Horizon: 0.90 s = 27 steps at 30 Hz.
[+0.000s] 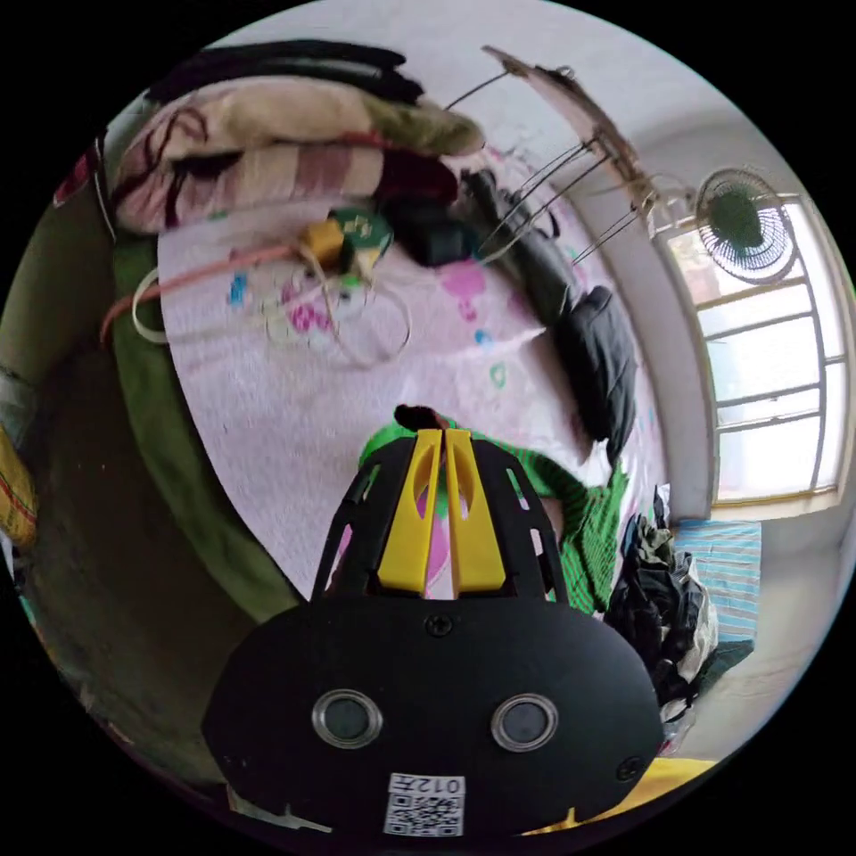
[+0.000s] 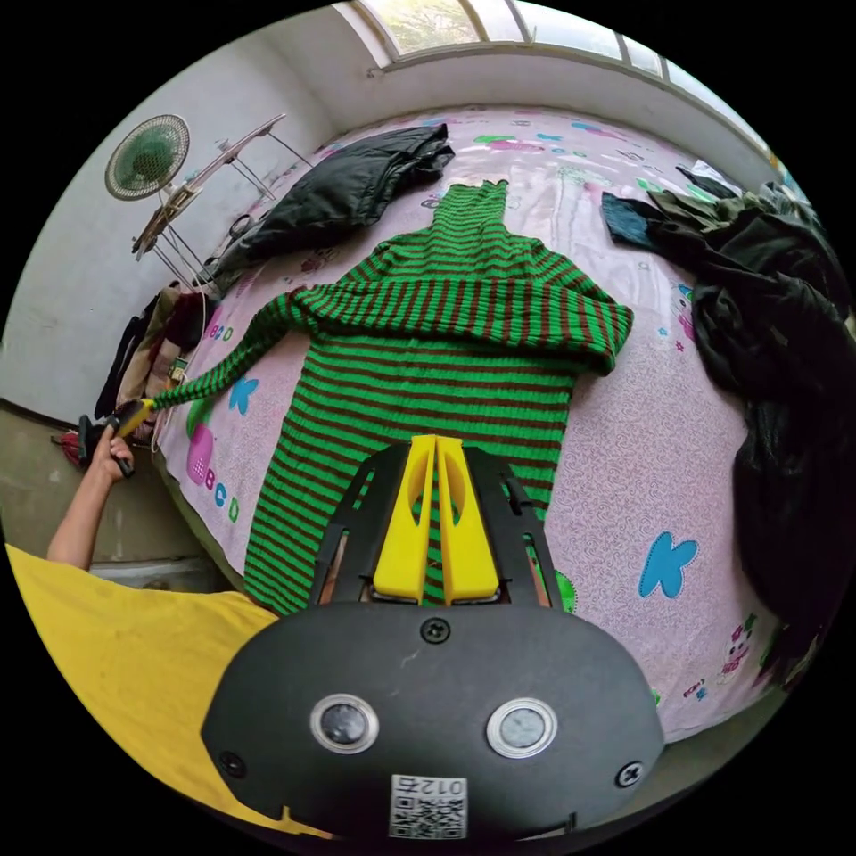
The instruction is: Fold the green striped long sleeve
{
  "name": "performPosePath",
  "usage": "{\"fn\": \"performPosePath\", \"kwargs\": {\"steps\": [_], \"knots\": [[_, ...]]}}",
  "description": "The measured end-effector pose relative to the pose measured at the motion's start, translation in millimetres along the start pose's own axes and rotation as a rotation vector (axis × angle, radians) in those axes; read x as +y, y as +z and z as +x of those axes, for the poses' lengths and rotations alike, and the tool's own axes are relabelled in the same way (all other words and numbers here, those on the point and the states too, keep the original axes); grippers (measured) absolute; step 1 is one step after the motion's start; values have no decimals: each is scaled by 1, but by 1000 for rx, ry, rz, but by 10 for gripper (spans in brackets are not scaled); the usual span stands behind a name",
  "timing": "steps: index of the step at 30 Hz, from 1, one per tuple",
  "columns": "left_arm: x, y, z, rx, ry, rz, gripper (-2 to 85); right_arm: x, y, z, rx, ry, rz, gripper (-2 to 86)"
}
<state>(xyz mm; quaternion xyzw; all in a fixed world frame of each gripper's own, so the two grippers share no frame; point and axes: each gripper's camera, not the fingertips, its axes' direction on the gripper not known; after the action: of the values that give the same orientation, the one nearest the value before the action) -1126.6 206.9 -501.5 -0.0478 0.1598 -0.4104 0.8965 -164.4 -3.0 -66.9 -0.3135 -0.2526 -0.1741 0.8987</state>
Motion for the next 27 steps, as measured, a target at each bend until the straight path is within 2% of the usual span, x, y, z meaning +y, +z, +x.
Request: {"fn": "performPosePath", "kwargs": {"steps": [4,11,20,27], "knots": [[-57,-50,32,57,146,-13,-1,-17,24,-25,-21,-78,-11,12],[-89,-58,79,183,267,-109,-2,-78,80,-94,-66,-252,-3,17],[-84,-49,113,254,322,-136,-2,-107,176,-199,161,-743,-85,38],[-79,-56,128,314,324,-84,-1,-108,206,-209,200,-787,-122,25]]}}
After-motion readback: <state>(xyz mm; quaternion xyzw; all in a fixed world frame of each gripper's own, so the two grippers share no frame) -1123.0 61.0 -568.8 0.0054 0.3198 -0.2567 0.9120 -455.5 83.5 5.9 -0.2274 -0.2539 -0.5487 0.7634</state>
